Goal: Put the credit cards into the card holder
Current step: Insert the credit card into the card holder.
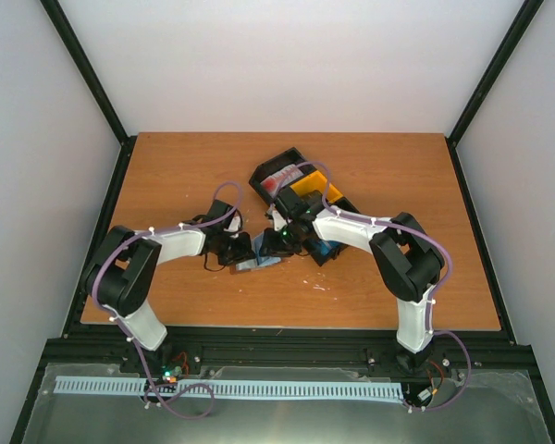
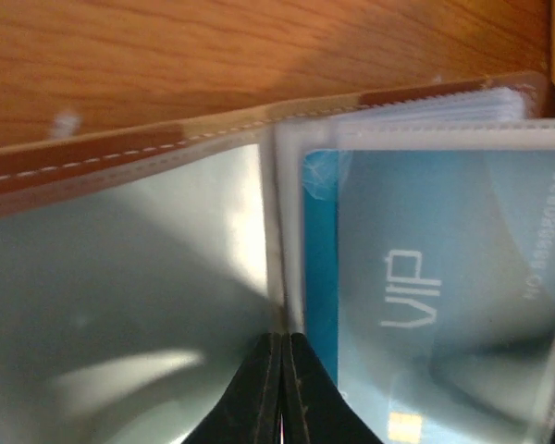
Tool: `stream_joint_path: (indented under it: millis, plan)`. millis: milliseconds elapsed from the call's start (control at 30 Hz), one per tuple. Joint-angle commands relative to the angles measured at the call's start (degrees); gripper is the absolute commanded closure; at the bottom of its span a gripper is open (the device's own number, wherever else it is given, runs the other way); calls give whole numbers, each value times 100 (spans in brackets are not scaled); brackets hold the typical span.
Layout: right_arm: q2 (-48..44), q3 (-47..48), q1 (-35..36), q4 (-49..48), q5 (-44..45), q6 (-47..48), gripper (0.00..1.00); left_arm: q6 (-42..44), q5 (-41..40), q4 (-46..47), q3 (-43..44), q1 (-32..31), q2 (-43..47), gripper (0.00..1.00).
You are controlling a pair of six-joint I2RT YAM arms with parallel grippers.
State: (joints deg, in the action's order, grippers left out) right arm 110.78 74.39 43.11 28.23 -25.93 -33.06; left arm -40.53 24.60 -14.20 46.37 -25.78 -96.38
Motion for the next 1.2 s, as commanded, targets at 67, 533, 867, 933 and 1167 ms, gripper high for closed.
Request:
stream_joint_path:
  millis: [67, 533, 867, 933, 1167]
  plan:
    - [46, -95, 31, -644, -684, 24, 71, -683, -976, -552, -7, -41, 505, 87]
    - [540, 236, 28, -1133, -1307, 198, 65, -1517, -2134, -917, -476, -33, 1615, 83]
    - [1030, 663, 155, -1273, -1809, 436, 55, -1649, -2444, -1033, -580, 224, 2294, 83]
    - [1078, 711, 187, -1271, -1814, 472, 50, -1633, -2358, -1001, -579, 298, 2312, 83]
    - [1085, 750, 241, -1406, -1850, 528, 31, -1587, -2214, -915, -618, 473, 2410, 83]
